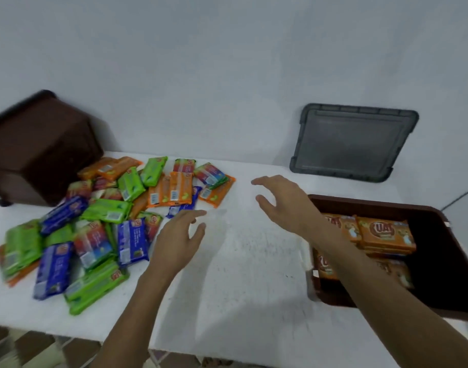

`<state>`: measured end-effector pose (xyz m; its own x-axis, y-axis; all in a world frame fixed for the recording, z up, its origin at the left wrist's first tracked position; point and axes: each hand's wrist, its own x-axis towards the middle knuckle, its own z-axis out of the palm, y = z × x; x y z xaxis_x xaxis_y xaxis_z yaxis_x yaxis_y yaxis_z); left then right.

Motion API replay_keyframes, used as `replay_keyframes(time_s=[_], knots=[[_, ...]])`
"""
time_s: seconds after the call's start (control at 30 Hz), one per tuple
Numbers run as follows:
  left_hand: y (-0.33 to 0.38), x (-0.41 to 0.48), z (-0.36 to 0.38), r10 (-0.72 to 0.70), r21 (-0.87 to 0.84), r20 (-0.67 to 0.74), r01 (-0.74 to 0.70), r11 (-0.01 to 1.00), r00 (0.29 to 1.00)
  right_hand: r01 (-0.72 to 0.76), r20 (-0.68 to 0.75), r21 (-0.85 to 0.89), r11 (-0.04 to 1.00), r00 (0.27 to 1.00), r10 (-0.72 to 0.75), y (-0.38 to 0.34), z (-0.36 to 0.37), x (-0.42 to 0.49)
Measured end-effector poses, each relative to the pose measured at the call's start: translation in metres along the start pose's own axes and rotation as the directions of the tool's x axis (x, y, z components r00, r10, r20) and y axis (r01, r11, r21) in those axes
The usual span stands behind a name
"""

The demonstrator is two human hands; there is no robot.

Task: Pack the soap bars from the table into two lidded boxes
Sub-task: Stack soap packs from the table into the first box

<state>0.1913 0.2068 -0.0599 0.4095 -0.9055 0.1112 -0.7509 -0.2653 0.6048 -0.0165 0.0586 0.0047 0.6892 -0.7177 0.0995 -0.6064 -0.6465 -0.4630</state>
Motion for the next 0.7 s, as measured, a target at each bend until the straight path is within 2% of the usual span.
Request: replay_keyframes(time_s=[0.17,0.3,0.4,0.5,0.7], knots=[[-0.043,0.057,-0.019,-0.085,0.186,-0.084,0.099,0.978,0.993,0.007,0.156,-0.18,0.984,0.987,0.022,-0.028,0.061,0.081],[-0.069,0.096,-0.013,-0.16,0.32,-0.034,0.163,0.933,0.986,0.069,0.304,-0.295,0.953,0.952,0.026,-0.034,0.101,0.124],[-0.077,0.113,-0.004,-0.254,0.398,-0.007,0.235,0.887,0.967,0.075,0.318,-0.332,0.94,0.947,0.037,-0.029,0.121,0.143],[-0.071,0.12,0.0,-0.277,0.463,-0.032,0.26,0.848,0.96,0.079,0.329,-0.332,0.94,0.943,0.037,-0.025,0.131,0.151],[-0.074,0.128,0.004,-0.27,0.352,-0.022,0.26,0.899,0.963,0.144,0.225,-0.303,0.942,0.971,-0.076,-0.023,0.126,0.145]])
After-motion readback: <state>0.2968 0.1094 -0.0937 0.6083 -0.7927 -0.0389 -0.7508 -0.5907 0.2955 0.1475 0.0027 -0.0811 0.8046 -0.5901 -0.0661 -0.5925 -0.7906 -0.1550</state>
